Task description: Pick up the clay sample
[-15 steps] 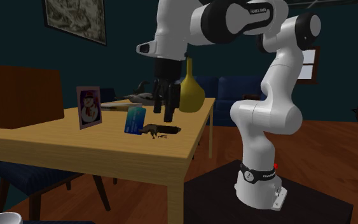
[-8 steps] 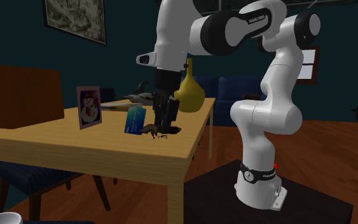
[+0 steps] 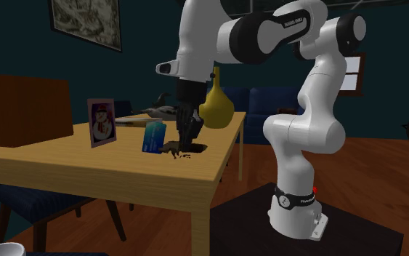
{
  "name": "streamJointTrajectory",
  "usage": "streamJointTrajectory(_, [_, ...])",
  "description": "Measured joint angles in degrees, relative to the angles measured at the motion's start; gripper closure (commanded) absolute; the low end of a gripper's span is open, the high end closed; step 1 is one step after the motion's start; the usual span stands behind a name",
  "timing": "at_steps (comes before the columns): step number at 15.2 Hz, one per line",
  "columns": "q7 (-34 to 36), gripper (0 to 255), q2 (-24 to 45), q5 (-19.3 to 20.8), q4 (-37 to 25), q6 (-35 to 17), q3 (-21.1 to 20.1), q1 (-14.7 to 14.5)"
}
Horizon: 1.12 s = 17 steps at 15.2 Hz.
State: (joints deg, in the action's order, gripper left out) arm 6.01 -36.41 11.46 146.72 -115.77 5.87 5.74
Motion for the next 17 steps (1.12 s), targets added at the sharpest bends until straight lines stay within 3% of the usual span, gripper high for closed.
streamJointTrajectory(17, [-1.43, 255, -0.68, -1.10, -10.72, 11.33, -0.71, -0.35])
